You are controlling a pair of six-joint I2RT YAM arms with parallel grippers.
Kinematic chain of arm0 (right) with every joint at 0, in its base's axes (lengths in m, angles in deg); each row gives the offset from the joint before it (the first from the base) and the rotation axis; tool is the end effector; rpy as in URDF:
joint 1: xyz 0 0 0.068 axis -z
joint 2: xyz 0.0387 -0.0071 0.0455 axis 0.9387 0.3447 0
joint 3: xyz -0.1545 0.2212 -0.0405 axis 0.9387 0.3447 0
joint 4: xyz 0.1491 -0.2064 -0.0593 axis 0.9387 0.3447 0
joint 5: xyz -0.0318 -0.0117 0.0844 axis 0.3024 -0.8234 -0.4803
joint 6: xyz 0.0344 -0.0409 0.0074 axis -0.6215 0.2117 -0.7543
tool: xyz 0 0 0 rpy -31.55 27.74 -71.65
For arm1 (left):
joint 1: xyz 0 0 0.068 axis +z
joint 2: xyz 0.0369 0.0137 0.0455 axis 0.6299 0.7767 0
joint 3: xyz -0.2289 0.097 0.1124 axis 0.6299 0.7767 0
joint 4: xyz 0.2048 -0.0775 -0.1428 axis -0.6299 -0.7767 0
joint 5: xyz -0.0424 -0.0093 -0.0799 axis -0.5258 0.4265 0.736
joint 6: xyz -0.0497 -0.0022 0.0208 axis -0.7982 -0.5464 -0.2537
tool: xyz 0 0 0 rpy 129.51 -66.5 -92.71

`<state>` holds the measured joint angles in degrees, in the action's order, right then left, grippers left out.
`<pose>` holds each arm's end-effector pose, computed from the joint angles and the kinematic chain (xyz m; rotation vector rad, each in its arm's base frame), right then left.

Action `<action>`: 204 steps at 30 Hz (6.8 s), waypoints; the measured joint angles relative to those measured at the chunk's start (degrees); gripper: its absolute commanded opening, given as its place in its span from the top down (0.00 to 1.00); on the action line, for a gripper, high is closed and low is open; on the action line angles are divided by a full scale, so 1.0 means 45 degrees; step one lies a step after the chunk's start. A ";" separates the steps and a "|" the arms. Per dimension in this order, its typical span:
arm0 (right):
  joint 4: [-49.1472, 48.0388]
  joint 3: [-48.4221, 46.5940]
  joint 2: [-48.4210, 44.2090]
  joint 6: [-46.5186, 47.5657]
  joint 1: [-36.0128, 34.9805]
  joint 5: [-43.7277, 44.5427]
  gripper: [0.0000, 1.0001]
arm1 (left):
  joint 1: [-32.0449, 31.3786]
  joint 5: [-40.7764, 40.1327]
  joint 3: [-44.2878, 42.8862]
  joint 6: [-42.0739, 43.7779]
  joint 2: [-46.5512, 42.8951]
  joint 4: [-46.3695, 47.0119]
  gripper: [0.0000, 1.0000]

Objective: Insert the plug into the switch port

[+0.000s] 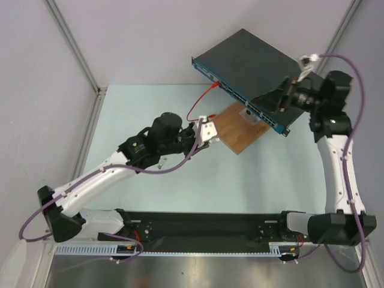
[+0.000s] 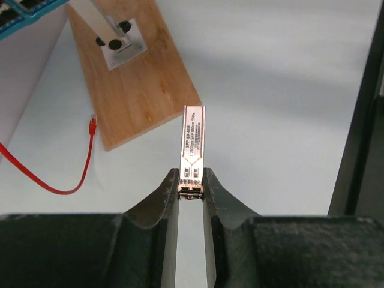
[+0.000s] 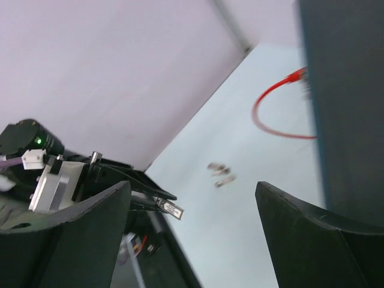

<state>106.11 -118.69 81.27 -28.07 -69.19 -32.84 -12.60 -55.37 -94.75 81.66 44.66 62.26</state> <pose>0.2606 0.0290 0.4555 -0.4670 1.7279 1.2550 0.1617 -0.2170 0.3831 1.3420 1.5342 -0.5416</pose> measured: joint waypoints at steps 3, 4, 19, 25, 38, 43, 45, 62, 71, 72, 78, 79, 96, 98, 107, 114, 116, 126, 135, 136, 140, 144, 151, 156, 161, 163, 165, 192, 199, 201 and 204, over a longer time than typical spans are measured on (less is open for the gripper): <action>-0.0233 0.0204 -0.1209 -0.0656 0.2200 0.0238 0.09 | 0.0000 -0.0782 -0.1292 -0.1156 0.1345 0.0175 1.00; -0.0257 0.0325 -0.1617 -0.0903 0.2885 0.0296 0.09 | 0.0000 -0.1039 -0.1715 -0.1520 0.1768 0.0238 1.00; 0.1258 0.3623 -0.2171 -0.1792 0.8689 0.0034 0.00 | 0.1078 -0.2846 -0.6149 -0.3934 0.5935 0.0913 1.00; 0.0884 0.4804 -0.1826 -0.2113 0.8092 0.0291 0.08 | 0.1690 -0.2866 -0.7208 -0.3920 0.6951 0.0889 1.00; -0.1059 0.5843 -0.1812 -0.3269 0.6892 0.0811 0.59 | 0.1948 -0.2720 -0.8286 -0.3677 0.8199 0.0797 1.00; -0.1467 0.5863 -0.2157 -0.3619 0.6980 0.0772 0.91 | 0.1948 -0.2720 -0.8495 -0.3657 0.8417 0.0748 1.00; -0.1569 0.5867 -0.2263 -0.3585 0.6960 0.0923 1.00 | 0.1948 -0.2725 -0.8534 -0.3604 0.8471 0.0733 1.00; -0.1671 0.5780 -0.2263 -0.3410 0.6985 0.0918 0.81 | 0.2259 -0.2652 -0.8655 -0.3551 0.8578 0.0607 1.00; -0.1783 0.6037 -0.1967 -0.3463 0.6853 0.0967 0.14 | 0.2283 -0.2395 -0.8714 -0.3541 0.8587 0.0510 1.00; -0.1783 0.6125 -0.1962 -0.3487 0.6926 0.0937 0.14 | 0.2288 -0.2390 -0.8718 -0.3541 0.8587 0.0505 1.00; -0.2166 0.6528 -0.1826 -0.3759 0.7096 0.0923 0.13 | 0.2293 -0.2341 -0.8728 -0.3546 0.8587 0.0500 1.00; -0.2370 0.6635 -0.1797 -0.3900 0.7028 0.0923 0.13 | 0.2293 -0.2336 -0.8728 -0.3546 0.8587 0.0505 1.00; -0.5484 0.7495 -0.1146 -0.6844 0.6237 0.0500 0.97 | 0.2302 -0.2380 -0.8762 -0.3585 0.8587 0.0408 1.00; -0.5484 0.7495 -0.1146 -0.6844 0.6227 0.0500 1.00 | 0.2302 -0.2380 -0.8806 -0.3589 0.8587 0.0364 1.00; -0.5484 0.7495 -0.1151 -0.6844 0.6173 0.0505 1.00 | 0.2302 -0.2370 -0.9000 -0.3599 0.8587 0.0243 1.00; -0.5479 0.7495 -0.1171 -0.6844 0.6154 0.0549 1.00 | 0.2302 -0.2395 -0.9185 -0.3594 0.8680 0.0121 1.00; -0.5474 0.7495 -0.1175 -0.6844 0.6149 0.0549 1.00 | 0.2302 -0.2395 -0.9267 -0.3589 0.8748 0.0083 1.00; -0.5464 0.7495 -0.1195 -0.6839 0.6139 0.0578 1.00 | 0.2288 -0.2419 -0.9855 -0.3585 0.9112 -0.0398 1.00; -0.5459 0.7495 -0.1200 -0.6839 0.6130 0.0588 1.00 | 0.2288 -0.2429 -1.0088 -0.3589 0.9243 -0.0690 1.00; -0.5459 0.7495 -0.1200 -0.6839 0.6130 0.0588 1.00 | 0.2288 -0.2429 -1.0088 -0.3589 0.9243 -0.0690 1.00; -0.5459 0.7495 -0.1200 -0.6839 0.6130 0.0588 1.00 | 0.2288 -0.2429 -1.0010 -0.3594 0.9243 -0.0665 1.00; -0.5455 0.7495 -0.1205 -0.6834 0.6130 0.0588 1.00 | 0.2288 -0.2429 -0.9996 -0.3594 0.9243 -0.0646 1.00; -0.5367 0.7495 -0.1248 -0.6795 0.6115 0.0636 1.00 | 0.2288 -0.2424 -1.0001 -0.3619 0.9243 -0.0646 1.00; -0.5314 0.7495 -0.1258 -0.6761 0.6105 0.0651 1.00 | 0.2249 -0.2414 -1.0146 -0.3706 0.9248 -0.0738 1.00; -0.5275 0.7495 -0.1277 -0.6737 0.6096 0.0680 1.00 | 0.2157 -0.2424 -1.0219 -0.3706 0.9292 -0.0675 1.00; -0.5265 0.7495 -0.1292 -0.6732 0.6091 0.0699 1.00 | 0.2142 -0.2429 -1.0263 -0.3706 0.9350 -0.0583 1.00; -0.5246 0.7495 -0.1297 -0.6713 0.6086 0.0699 1.00 | 0.2142 -0.2419 -1.0263 -0.3711 0.9403 -0.0471 1.00; -0.5017 0.7456 -0.1341 -0.6552 0.6057 0.0758 1.00 | 0.2127 -0.2370 -1.1497 -0.4138 1.0550 -0.0151 0.80; -0.4949 0.7441 -0.1341 -0.6499 0.6062 0.0733 1.00 | 0.2215 -0.2249 -1.0588 -0.4046 0.9952 0.0107 0.59; -0.4945 0.7436 -0.1341 -0.6494 0.6062 0.0733 1.00 | 0.2259 -0.2191 -1.0384 -0.4027 0.9685 -0.0049 0.58; -0.4930 0.7431 -0.1341 -0.6494 0.6071 0.0729 1.00 | 0.2293 -0.2084 -0.9860 -0.4002 0.9058 -0.0160 0.58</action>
<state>83.93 -85.25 75.24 -57.29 -41.87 -29.56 -2.28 -64.74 -139.12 63.65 85.43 61.54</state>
